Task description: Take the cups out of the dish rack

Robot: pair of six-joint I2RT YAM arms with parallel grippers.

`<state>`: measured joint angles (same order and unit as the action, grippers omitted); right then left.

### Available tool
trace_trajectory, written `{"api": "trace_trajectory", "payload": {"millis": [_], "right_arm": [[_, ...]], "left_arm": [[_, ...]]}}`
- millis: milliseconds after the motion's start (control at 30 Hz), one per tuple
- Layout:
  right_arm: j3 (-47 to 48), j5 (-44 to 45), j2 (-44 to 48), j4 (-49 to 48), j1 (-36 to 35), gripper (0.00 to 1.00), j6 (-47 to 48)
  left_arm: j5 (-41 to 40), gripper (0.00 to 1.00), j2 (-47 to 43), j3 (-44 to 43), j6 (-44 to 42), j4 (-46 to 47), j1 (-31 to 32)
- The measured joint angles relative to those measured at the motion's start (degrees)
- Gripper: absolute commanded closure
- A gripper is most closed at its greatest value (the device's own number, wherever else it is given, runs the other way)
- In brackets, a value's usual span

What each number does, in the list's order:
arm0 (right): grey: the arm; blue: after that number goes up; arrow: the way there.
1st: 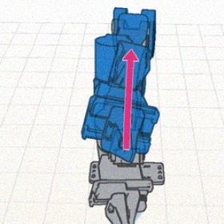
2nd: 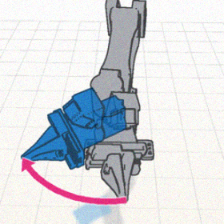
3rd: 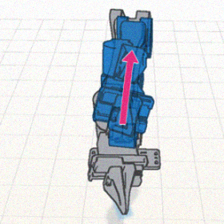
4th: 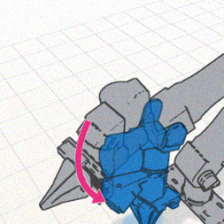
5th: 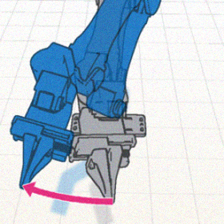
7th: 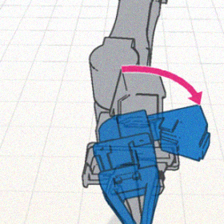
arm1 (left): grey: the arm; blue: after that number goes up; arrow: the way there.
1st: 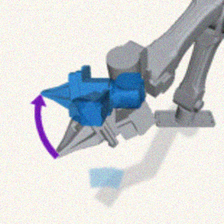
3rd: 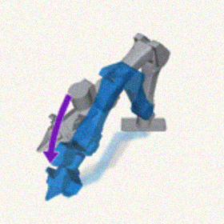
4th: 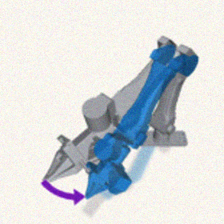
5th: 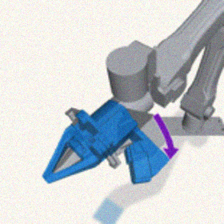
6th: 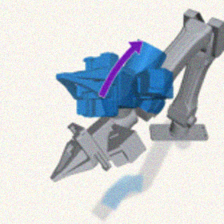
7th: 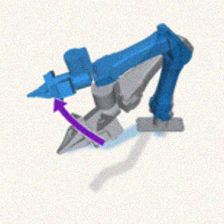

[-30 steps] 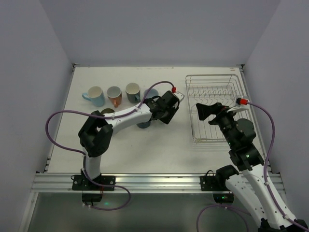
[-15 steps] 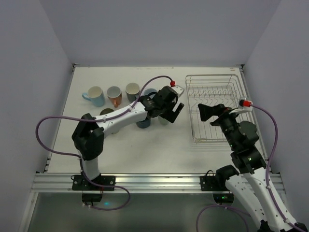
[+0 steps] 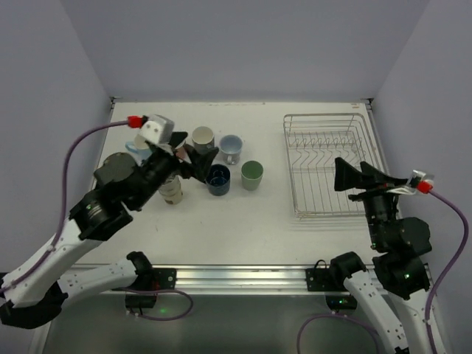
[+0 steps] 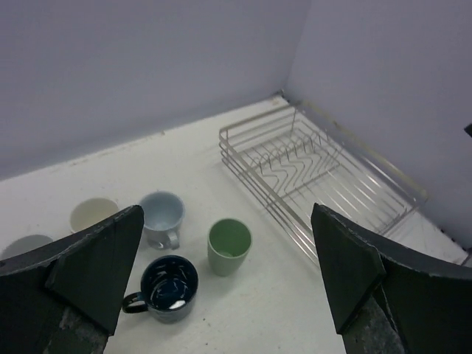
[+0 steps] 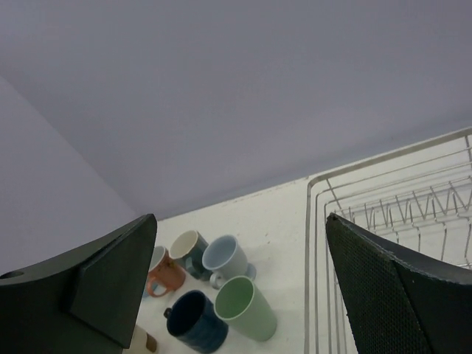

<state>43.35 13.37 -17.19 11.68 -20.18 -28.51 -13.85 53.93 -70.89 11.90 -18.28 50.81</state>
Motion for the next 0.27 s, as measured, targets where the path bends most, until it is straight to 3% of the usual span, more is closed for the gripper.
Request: {"api": "trace_trajectory", "payload": {"millis": [100, 267], "right_arm": [[0.6, 2.9, 3.4, 0.2, 0.0, 0.01, 1.4], [1.4, 5.3, 4.7, -0.1, 0.0, 0.01, 2.7]], "left_arm": [[-5.3, 0.0, -9.0, 1.9, -0.7, -0.5, 0.0], [-13.1, 0.0, -15.7, 4.2, -1.2, -3.1, 0.0]]}}
